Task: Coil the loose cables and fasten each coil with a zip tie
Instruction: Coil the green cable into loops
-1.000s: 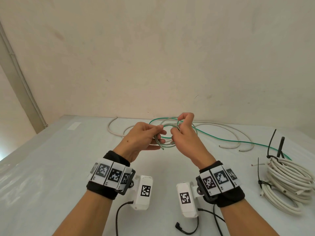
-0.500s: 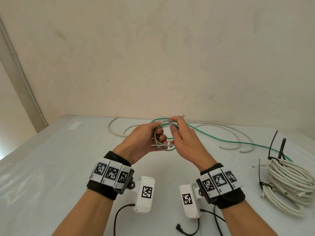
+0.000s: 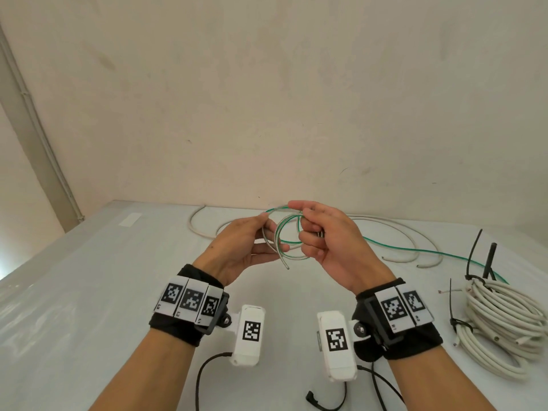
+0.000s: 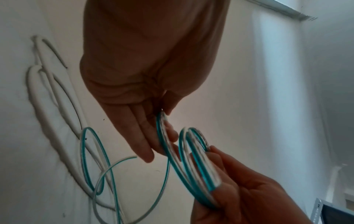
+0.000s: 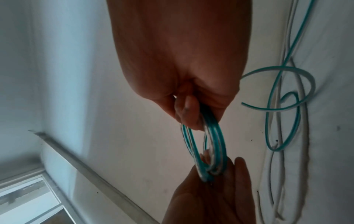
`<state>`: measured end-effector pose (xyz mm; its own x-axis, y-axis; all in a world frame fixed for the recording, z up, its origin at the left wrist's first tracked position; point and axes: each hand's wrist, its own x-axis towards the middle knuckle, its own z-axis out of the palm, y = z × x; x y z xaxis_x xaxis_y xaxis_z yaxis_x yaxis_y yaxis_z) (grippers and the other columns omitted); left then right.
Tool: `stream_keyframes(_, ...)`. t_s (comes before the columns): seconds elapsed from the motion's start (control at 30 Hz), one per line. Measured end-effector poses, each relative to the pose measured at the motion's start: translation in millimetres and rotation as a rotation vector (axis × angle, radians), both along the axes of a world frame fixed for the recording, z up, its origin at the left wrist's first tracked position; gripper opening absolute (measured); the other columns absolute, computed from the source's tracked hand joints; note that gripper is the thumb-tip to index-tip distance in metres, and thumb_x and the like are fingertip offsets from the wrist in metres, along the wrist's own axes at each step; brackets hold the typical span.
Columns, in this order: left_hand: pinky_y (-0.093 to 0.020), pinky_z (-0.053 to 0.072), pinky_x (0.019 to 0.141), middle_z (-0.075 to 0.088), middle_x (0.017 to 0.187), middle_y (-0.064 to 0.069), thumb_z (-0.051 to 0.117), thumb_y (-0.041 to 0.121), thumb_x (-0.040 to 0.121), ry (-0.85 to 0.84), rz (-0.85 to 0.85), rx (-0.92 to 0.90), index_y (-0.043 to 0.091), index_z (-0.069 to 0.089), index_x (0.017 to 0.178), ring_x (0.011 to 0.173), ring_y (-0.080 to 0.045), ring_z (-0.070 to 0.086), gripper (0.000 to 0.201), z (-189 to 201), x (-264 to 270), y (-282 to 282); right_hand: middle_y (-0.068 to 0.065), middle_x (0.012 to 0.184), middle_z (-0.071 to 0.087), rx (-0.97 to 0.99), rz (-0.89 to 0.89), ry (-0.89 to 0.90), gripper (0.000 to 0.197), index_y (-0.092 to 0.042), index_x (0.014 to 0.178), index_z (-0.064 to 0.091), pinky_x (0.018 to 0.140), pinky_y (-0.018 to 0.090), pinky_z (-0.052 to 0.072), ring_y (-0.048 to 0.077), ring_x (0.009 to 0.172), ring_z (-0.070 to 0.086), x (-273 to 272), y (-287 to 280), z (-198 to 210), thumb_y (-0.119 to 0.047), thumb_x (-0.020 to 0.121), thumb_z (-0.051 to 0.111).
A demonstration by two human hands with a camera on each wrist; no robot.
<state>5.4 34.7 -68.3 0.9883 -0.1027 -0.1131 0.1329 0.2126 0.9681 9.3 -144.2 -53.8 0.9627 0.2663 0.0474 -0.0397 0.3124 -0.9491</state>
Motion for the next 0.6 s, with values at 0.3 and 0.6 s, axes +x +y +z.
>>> stream_keyframes(0.3, -0.037, 0.061, 0.075, 0.049, 0.064, -0.001, 0.05, 0.035, 0.108, -0.037, 0.107, 0.031, 0.014, 0.065, 0.088, 0.059, -0.017, 0.059, 0.033, 1, 3, 4, -0.003, 0.065, 0.03, -0.073, 0.032, -0.028, 0.031, 0.003, 0.125, 0.063, 0.047, 0.025, 0.033, 0.011, 0.051, 0.024, -4, 6, 3, -0.006, 0.109, 0.038)
stream_keyframes(0.6, -0.029, 0.056, 0.068, 0.07, 0.08, -0.008, 0.049, 0.04, 0.108, -0.114, -0.091, 0.179, 0.012, 0.07, 0.106, 0.065, -0.017, 0.065, 0.035, 9, -7, -4, -0.004, 0.079, 0.055, -0.547, -0.056, -0.297, 0.018, -0.02, 0.125, 0.052, 0.063, 0.03, 0.044, 0.004, 0.057, 0.045, -5, 10, -7, -0.021, 0.11, 0.042)
